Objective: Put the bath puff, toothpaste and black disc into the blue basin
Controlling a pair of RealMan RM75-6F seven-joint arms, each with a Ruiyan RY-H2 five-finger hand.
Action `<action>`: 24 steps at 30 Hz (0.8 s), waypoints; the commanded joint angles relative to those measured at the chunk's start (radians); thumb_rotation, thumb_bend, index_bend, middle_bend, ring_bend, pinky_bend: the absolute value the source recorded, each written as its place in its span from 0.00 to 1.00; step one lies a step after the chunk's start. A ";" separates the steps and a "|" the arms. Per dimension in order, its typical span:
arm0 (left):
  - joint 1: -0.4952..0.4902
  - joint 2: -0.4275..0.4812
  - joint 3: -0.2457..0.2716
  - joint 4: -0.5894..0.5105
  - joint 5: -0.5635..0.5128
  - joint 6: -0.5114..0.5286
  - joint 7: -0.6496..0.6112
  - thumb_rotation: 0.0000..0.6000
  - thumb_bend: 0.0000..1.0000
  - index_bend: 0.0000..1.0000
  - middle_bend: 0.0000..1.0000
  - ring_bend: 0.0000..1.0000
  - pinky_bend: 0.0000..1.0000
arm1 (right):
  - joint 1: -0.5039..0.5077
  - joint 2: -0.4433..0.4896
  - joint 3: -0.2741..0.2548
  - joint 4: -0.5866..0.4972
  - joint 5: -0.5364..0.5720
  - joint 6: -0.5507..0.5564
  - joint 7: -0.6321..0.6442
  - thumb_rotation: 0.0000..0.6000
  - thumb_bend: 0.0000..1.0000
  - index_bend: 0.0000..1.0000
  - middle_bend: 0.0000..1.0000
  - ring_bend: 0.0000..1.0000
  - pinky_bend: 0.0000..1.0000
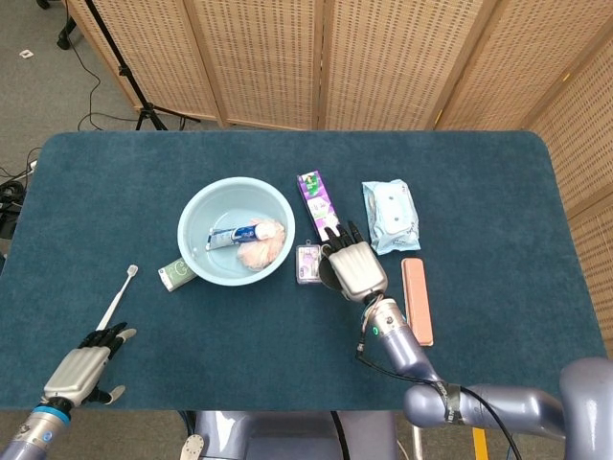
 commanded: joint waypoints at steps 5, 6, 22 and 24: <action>-0.007 0.004 -0.009 0.016 -0.014 -0.016 -0.033 1.00 0.28 0.00 0.00 0.00 0.00 | 0.087 -0.060 0.033 0.063 0.049 -0.023 -0.047 1.00 0.26 0.44 0.08 0.05 0.02; -0.008 0.004 -0.009 0.017 -0.014 -0.018 -0.037 1.00 0.28 0.00 0.00 0.00 0.00 | 0.094 -0.064 0.035 0.068 0.054 -0.024 -0.049 1.00 0.26 0.43 0.08 0.05 0.02; -0.021 0.005 -0.007 0.033 -0.020 -0.057 -0.079 1.00 0.28 0.00 0.00 0.00 0.00 | 0.207 -0.076 0.083 0.150 0.118 -0.023 -0.091 1.00 0.26 0.44 0.09 0.05 0.02; -0.022 0.003 -0.006 0.035 -0.021 -0.059 -0.080 1.00 0.28 0.00 0.00 0.00 0.00 | 0.219 -0.072 0.088 0.154 0.122 -0.027 -0.094 1.00 0.26 0.44 0.09 0.05 0.02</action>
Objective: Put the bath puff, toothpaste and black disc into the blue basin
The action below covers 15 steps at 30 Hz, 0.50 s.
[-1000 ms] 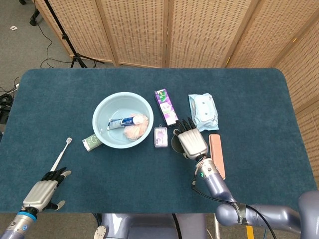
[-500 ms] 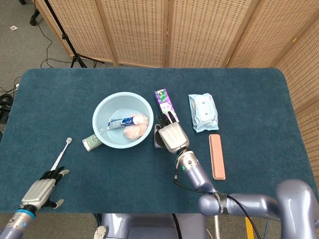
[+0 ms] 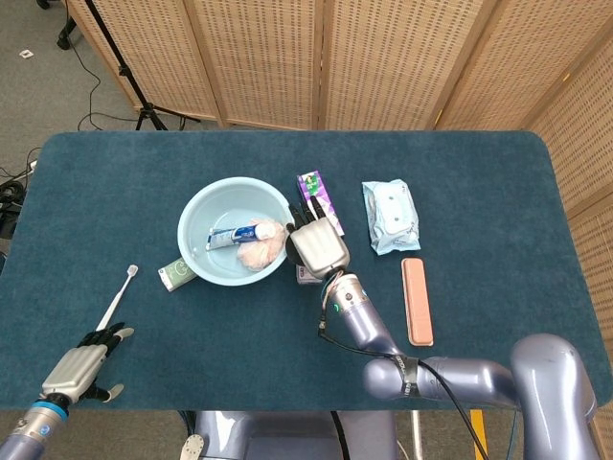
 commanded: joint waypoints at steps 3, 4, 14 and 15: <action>-0.002 -0.003 -0.001 0.005 -0.007 -0.004 -0.001 1.00 0.28 0.00 0.00 0.00 0.00 | 0.033 0.007 0.012 0.013 0.009 -0.012 -0.005 1.00 0.26 0.44 0.09 0.05 0.02; -0.003 -0.004 -0.001 0.005 -0.008 -0.005 -0.001 1.00 0.28 0.00 0.00 0.00 0.00 | 0.037 0.006 0.013 0.015 0.010 -0.013 -0.004 1.00 0.26 0.43 0.09 0.05 0.02; -0.011 -0.005 -0.002 0.014 -0.019 -0.026 -0.023 1.00 0.28 0.00 0.00 0.00 0.00 | 0.119 -0.036 0.030 0.050 0.027 -0.028 -0.010 1.00 0.26 0.43 0.09 0.05 0.02; -0.011 -0.004 -0.002 0.014 -0.017 -0.028 -0.028 1.00 0.28 0.00 0.00 0.00 0.00 | 0.129 -0.044 0.032 0.055 0.030 -0.029 -0.013 1.00 0.26 0.44 0.09 0.05 0.02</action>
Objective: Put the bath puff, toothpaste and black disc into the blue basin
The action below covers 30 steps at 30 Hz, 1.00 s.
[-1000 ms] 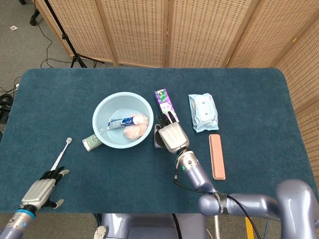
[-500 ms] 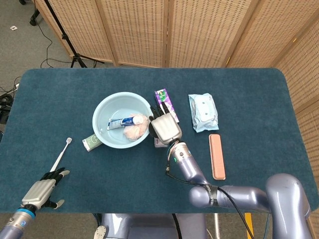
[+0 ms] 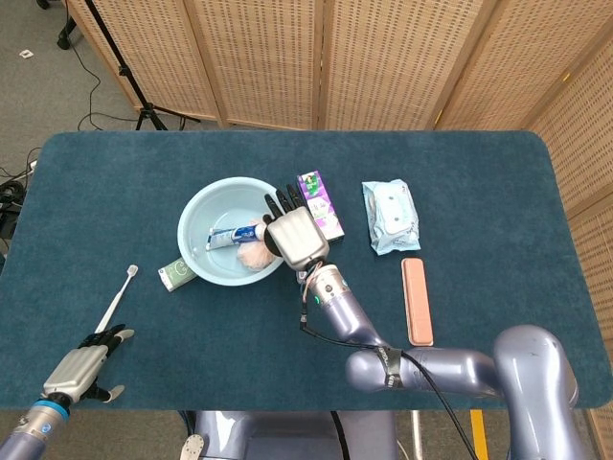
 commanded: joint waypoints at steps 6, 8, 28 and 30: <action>-0.005 0.007 -0.001 0.004 0.010 -0.014 -0.032 1.00 0.28 0.00 0.00 0.00 0.00 | 0.067 -0.062 0.017 0.043 0.024 -0.009 -0.002 1.00 0.26 0.44 0.09 0.05 0.02; -0.006 0.008 -0.001 0.005 0.013 -0.016 -0.039 1.00 0.28 0.00 0.00 0.00 0.00 | 0.079 -0.077 0.017 0.054 0.027 -0.009 0.001 1.00 0.26 0.44 0.09 0.05 0.02; -0.010 0.006 0.003 0.007 0.021 -0.018 -0.040 1.00 0.28 0.00 0.00 0.00 0.00 | 0.070 -0.104 -0.007 0.081 -0.035 -0.011 0.136 1.00 0.13 0.10 0.00 0.00 0.02; -0.011 0.005 0.004 0.007 0.020 -0.018 -0.037 1.00 0.28 0.00 0.00 0.00 0.00 | 0.068 -0.101 -0.011 0.080 -0.044 -0.009 0.141 1.00 0.13 0.10 0.00 0.00 0.02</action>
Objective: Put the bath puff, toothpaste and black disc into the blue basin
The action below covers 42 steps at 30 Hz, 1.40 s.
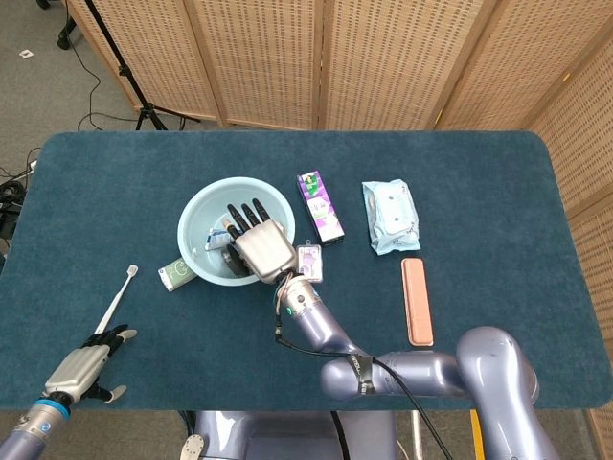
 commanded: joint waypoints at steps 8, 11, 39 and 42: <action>0.000 -0.004 0.004 -0.002 0.001 0.005 0.014 1.00 0.28 0.00 0.00 0.00 0.00 | -0.042 0.047 -0.024 -0.031 -0.013 0.041 0.014 1.00 0.13 0.10 0.00 0.00 0.02; 0.002 -0.009 0.005 -0.001 -0.001 0.010 0.027 1.00 0.28 0.00 0.00 0.00 0.00 | -0.081 0.101 -0.037 -0.071 -0.009 0.068 0.019 1.00 0.13 0.10 0.00 0.00 0.02; 0.064 -0.083 -0.040 0.037 0.003 0.224 0.179 1.00 0.27 0.00 0.00 0.00 0.00 | -0.764 0.671 -0.456 -0.475 -0.478 0.434 0.493 1.00 0.13 0.10 0.00 0.00 0.00; 0.070 -0.091 -0.041 0.039 0.016 0.245 0.194 1.00 0.27 0.00 0.00 0.00 0.00 | -0.826 0.691 -0.489 -0.464 -0.538 0.482 0.525 1.00 0.13 0.10 0.00 0.00 0.00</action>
